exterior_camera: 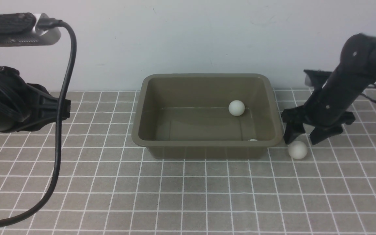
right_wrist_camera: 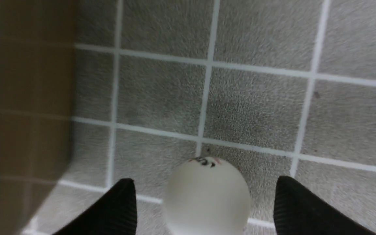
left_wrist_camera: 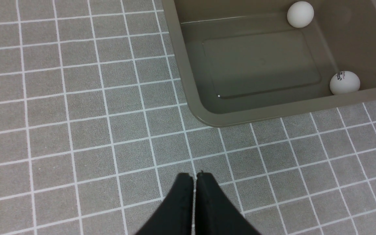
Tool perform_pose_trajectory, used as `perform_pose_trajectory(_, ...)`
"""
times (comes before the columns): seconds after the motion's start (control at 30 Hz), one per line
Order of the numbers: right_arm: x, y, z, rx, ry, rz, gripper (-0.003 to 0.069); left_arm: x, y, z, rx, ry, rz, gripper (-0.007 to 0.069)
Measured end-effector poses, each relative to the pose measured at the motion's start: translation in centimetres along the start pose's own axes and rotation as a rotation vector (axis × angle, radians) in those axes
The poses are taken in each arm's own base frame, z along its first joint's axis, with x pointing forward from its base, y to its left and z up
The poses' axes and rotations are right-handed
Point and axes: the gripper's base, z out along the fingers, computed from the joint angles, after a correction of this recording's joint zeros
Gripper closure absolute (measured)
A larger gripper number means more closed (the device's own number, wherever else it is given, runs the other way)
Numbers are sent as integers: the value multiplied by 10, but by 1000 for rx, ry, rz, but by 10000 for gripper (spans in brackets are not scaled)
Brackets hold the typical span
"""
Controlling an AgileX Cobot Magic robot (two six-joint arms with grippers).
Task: Put the table tennis balls into the box on the grey coffee tablecloth.
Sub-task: 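Reach for and grasp a ping pong ball on the table, then release the ping pong ball into the bin and lift the gripper away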
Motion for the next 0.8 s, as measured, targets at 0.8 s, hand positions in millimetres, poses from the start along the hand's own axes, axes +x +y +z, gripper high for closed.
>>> perform_pose_trajectory(0.8, 3, 124, -88, -212, -412, -329, 182, 0, -2, 0, 20, 4, -6, 629)
